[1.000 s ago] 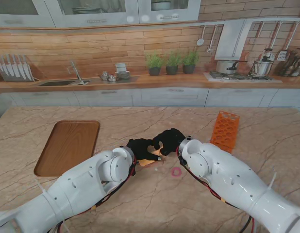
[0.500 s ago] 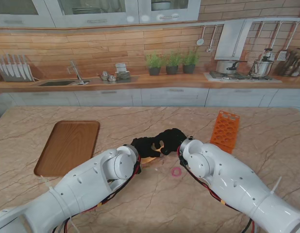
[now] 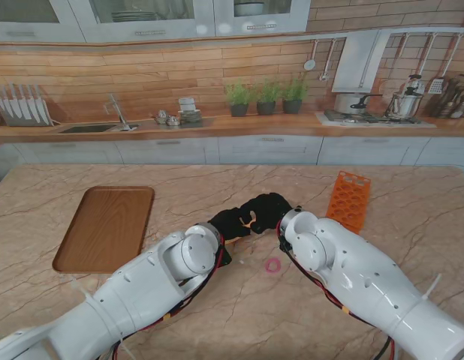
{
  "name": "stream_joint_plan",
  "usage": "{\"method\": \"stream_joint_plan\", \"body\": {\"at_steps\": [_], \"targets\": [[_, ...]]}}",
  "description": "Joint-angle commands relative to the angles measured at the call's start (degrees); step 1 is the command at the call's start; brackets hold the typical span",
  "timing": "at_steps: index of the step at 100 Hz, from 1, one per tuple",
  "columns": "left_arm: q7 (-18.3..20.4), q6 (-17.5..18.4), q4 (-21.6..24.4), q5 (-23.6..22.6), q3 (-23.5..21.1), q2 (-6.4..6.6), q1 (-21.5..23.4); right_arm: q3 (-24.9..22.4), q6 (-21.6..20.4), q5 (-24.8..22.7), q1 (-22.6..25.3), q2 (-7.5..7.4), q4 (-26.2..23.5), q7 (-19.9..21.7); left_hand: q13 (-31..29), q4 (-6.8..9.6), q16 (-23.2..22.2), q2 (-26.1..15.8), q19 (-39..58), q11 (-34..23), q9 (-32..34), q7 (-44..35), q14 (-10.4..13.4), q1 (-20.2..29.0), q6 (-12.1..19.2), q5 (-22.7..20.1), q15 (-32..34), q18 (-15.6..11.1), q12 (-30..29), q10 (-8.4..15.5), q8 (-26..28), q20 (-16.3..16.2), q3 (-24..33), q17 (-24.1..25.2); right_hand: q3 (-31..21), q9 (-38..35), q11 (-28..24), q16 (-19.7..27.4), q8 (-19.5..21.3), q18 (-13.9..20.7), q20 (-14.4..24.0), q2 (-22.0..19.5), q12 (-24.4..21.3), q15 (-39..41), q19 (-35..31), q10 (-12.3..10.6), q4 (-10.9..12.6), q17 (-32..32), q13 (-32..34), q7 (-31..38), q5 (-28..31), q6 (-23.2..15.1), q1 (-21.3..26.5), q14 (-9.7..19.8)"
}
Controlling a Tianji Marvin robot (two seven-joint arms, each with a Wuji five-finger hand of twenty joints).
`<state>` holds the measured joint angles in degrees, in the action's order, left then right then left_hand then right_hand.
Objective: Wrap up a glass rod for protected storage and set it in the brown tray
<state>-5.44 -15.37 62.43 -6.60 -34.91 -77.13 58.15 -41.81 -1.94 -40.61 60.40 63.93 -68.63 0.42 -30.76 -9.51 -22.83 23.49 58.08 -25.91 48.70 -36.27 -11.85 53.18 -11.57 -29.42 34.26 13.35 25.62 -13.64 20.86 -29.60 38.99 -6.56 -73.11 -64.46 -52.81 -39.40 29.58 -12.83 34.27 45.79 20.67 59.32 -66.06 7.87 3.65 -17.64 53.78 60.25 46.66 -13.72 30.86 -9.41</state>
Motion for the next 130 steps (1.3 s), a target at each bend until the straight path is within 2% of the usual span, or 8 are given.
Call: {"method": "stream_joint_plan", "body": {"at_steps": [1, 53, 75, 90, 101, 120, 125, 130], "targets": [[0.5, 0.0, -0.1, -0.5, 0.2, -0.53, 0.6, 0.2, -0.1, 0.2, 0.6, 0.30, -0.7, 0.3, -4.9, -1.32, -0.8, -2.9, 3.5, -0.7, 3.3, -2.8, -7.0, 5.7, 3.2, -3.5, 2.2, 1.2, 1.8, -0.1, 0.9, -1.7, 1.3, -1.7, -3.8, -2.2, -1.5, -0.7, 1.7, -0.6, 1.0, 1.2, 0.3, 2.1, -2.2, 3.4, 3.0, 0.2, 2.0, 4.3, 3.8, -5.4, 1.9, 0.2], [-2.0, 0.6, 0.5, 3.2, -2.0, -1.54, 1.9, -0.7, 0.3, 0.4, 1.2, -0.03, -2.0, 1.7, -8.9, -0.36, -12.8, -5.7, 17.4, -5.1, 4.0, -9.4, -12.7, 16.0, 3.8, -2.6, 18.7, 11.4, 16.1, -0.3, 2.2, -10.5, -5.5, -10.4, -3.9, -2.3, -1.5, -0.6, 1.5, -0.9, 0.9, 1.3, 0.2, 2.1, -2.3, 3.6, 3.0, 0.4, 1.8, 4.1, 3.7, -5.0, 1.7, -0.2], [-2.4, 3.0, 0.1, 3.7, -2.4, -1.50, 2.1, -2.1, 0.5, -0.1, 1.9, -0.31, -3.2, 2.2, -24.1, 1.91, -37.0, -10.3, 41.6, -15.6, 0.7, -14.5, 4.4, 20.7, 4.7, 3.2, 52.6, 3.2, 28.7, 0.3, 3.6, -28.8, -15.9, -32.2, -1.2, -1.5, -1.1, -0.3, 0.5, -0.7, 0.7, -0.7, 0.3, 1.3, -2.1, 3.4, -0.1, 0.7, 1.0, 2.8, 2.4, -5.0, 1.9, -0.3], [-3.1, 6.3, -1.4, 2.6, -2.0, -1.56, 1.9, -3.1, 0.5, -0.3, 2.5, -0.50, -4.1, 2.6, -34.0, -0.60, -34.9, -10.3, 55.7, -22.5, 2.5, -17.3, 8.8, 20.7, 5.0, 3.7, 59.0, -2.6, 28.0, 0.1, 2.4, -18.2, -23.5, -46.1, 1.3, -0.7, -0.8, -0.2, -2.3, -0.8, 0.5, -2.5, 0.7, 0.7, -1.5, 3.1, -3.7, 1.2, 0.4, 1.7, 1.1, -4.3, 1.5, -0.3], [-4.8, 7.5, -2.6, 0.7, -1.5, -1.86, 1.8, -4.1, 0.5, -0.1, 3.1, -0.65, -5.0, 3.2, -40.6, 2.28, -32.5, -15.6, 61.7, -34.6, 8.7, -18.4, 11.7, 20.8, 4.5, 2.0, 61.4, -4.9, 27.8, 6.6, 2.6, -10.3, -39.1, -54.2, 4.1, 0.0, -0.4, 0.1, -5.2, -0.9, 0.4, -4.1, 1.2, -0.1, -1.1, 3.1, -5.1, 1.6, -0.1, 1.0, 0.3, -3.1, 0.5, -0.4], [-5.8, 7.7, -3.0, -0.4, -1.2, -1.96, 1.8, -6.8, 0.7, -0.6, 5.0, -1.02, -7.3, 3.7, -42.1, 3.86, -31.1, -16.9, 61.9, -44.0, 15.1, -19.8, 12.2, 19.3, 4.3, 0.4, 63.7, -3.6, 35.2, 14.6, 2.8, -10.6, -42.2, -56.2, 13.2, 2.2, 0.9, 0.4, -7.0, -1.1, 0.3, -7.0, 3.0, -1.5, -0.3, 3.7, -7.6, 2.2, -2.0, 0.1, -2.0, -0.8, -5.3, -0.9], [-6.0, 8.0, -3.2, -0.7, -1.2, -1.96, 1.9, -7.6, 0.9, -1.0, 5.6, -1.11, -7.9, 3.6, -42.1, 5.21, -29.7, -15.0, 61.9, -44.8, 16.1, -19.8, 12.2, 16.6, 4.1, 0.2, 64.7, -3.4, 36.7, 14.3, 2.6, -11.6, -40.4, -56.2, 15.2, 2.9, 1.3, 0.4, -7.4, -1.2, 0.4, -7.8, 3.2, -2.0, 0.0, 3.8, -7.7, 2.5, -2.5, -0.9, -3.3, -0.2, -6.3, -1.1], [-6.0, 8.4, -3.2, -1.1, -1.2, -1.84, 1.9, -8.3, 1.1, -1.6, 6.2, -1.16, -8.4, 3.3, -42.1, 2.64, -28.7, -6.4, 61.9, -45.2, 16.8, -19.8, 12.8, -0.6, 4.1, 0.1, 65.3, -4.2, 37.2, 15.2, 2.6, -12.2, -14.1, -56.3, 16.6, 3.5, 1.6, 0.5, -7.7, -1.2, 0.4, -8.7, 3.3, -2.2, 0.1, 3.9, -8.0, 2.6, -2.9, -1.7, -4.5, 0.3, -7.5, -1.2]]}}
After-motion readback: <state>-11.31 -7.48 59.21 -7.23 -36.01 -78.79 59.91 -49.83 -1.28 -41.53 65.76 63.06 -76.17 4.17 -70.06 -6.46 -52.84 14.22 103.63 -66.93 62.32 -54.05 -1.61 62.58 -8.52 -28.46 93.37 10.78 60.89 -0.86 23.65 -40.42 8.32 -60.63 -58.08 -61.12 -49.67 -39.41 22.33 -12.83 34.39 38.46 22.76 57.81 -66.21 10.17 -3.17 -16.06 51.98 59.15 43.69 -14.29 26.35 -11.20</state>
